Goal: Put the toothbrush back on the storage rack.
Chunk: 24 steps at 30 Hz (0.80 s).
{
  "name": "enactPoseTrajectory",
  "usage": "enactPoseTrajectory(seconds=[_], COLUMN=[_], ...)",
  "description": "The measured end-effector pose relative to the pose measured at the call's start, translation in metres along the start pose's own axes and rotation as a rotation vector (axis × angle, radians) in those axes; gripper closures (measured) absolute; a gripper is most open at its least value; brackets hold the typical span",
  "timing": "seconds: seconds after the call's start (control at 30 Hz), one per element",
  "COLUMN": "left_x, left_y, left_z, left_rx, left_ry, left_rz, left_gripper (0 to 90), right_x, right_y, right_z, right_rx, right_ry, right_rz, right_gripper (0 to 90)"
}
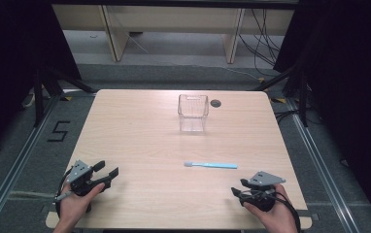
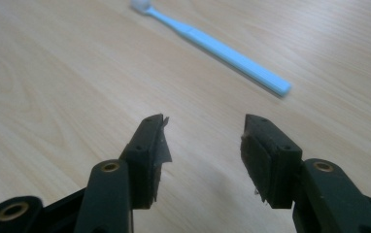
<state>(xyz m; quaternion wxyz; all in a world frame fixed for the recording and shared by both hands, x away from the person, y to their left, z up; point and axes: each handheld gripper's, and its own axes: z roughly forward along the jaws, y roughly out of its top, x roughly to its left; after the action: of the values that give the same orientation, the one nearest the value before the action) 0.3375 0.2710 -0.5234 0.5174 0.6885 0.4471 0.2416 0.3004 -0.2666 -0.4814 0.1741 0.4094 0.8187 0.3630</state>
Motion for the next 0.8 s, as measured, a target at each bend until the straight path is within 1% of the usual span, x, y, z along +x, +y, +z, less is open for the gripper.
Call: enactPoseTrajectory(seconds=[0.03,0.07,0.1,0.13,0.17,0.2,0.23,0.27,0.3,0.33,0.37,0.4,0.47,0.5,0.53,0.57,0.6,0.63,0.67,0.7,0.73,0.77,0.8], left_x=[0.0,-0.001,-0.002,-0.002,-0.001,-0.002,-0.002,-0.003,-0.003,-0.003,-0.005,-0.005,-0.006,-0.006,-0.006,-0.006,-0.007,-0.006,-0.007,-0.008,-0.007,-0.009,-0.009], left_y=[0.0,-0.001,0.0,0.0,0.0,0.0,0.0,0.0,0.0,0.0,0.0,0.0,0.0,0.0,0.0,0.0,0.0,0.001,0.001,0.001,0.0,0.0,0.0], left_z=[0.0,0.0,0.0,0.0,0.003,0.003,0.003,0.003,0.004,0.004,0.002,0.002,0.002,0.002,0.003,0.003,0.003,0.003,0.003,0.003,0.005,0.003,0.003], left_rx=[-0.002,-0.008,0.0,0.003,-0.015,-0.007,-0.006,-0.004,-0.003,-0.002,0.016,0.013,0.011,0.012,0.013,0.013,0.014,0.01,0.012,0.013,-0.004,0.014,0.008], left_ry=[0.001,0.006,0.016,0.02,0.003,0.01,0.01,0.01,0.016,0.013,0.031,0.031,0.035,0.035,0.035,0.036,0.035,0.03,0.029,0.032,0.017,0.034,0.025], left_rz=[0.004,-0.004,-0.005,-0.005,0.01,0.01,0.017,0.018,0.021,0.026,0.014,0.015,0.008,0.01,0.011,0.01,0.008,0.018,0.019,0.015,0.028,0.016,0.026], left_gripper=[32.5,32.6,32.6,32.7,32.7,32.8,32.8,32.9,32.9,32.9,32.9,32.9,33.0,33.0,33.0,33.0,33.0,33.1,33.0,33.1,33.1,33.1,33.1], right_x=[-0.001,-0.003,-0.007,-0.01,-0.014,-0.013,-0.015,-0.013,-0.014,-0.012,-0.015,-0.012,-0.015,-0.014,-0.016,-0.015,-0.016,-0.017,-0.016,-0.017,-0.017,-0.018,-0.017], right_y=[-0.002,-0.004,-0.004,-0.004,-0.004,-0.003,-0.001,0.0,0.003,0.005,0.006,0.01,0.014,0.016,0.018,0.02,0.021,0.023,0.025,0.026,0.028,0.03,0.031], right_z=[-0.001,-0.002,-0.002,-0.001,0.0,0.001,0.002,0.004,0.004,0.004,0.005,0.005,0.006,0.006,0.006,0.004,0.004,0.005,0.005,0.006,0.007,0.008,0.009], right_rx=[-0.004,-0.008,-0.024,-0.046,-0.037,-0.021,-0.014,-0.013,-0.004,0.003,-0.013,0.015,0.013,0.018,0.016,0.022,0.03,0.032,0.036,0.037,0.04,0.047,0.059], right_ry=[-0.01,-0.019,-0.043,-0.047,-0.057,-0.043,-0.049,-0.053,-0.055,-0.054,-0.071,-0.057,-0.072,-0.08,-0.07,-0.091,-0.109,-0.112,-0.11,-0.114,-0.115,-0.111,-0.108], right_rz=[0.053,0.081,0.085,0.092,0.089,0.127,0.104,0.132,0.106,0.117,0.067,0.093,0.028,0.037,0.007,0.028,0.01,0.009,0.019,0.003,-0.009,-0.024,-0.025], right_gripper=[50.0,49.1,49.0,48.4,46.4,45.8,44.9,43.6,43.5,43.5,43.7,44.2,44.4,44.3,44.6,45.1,45.4,45.4,45.6,45.9,46.9,47.5,48.2])
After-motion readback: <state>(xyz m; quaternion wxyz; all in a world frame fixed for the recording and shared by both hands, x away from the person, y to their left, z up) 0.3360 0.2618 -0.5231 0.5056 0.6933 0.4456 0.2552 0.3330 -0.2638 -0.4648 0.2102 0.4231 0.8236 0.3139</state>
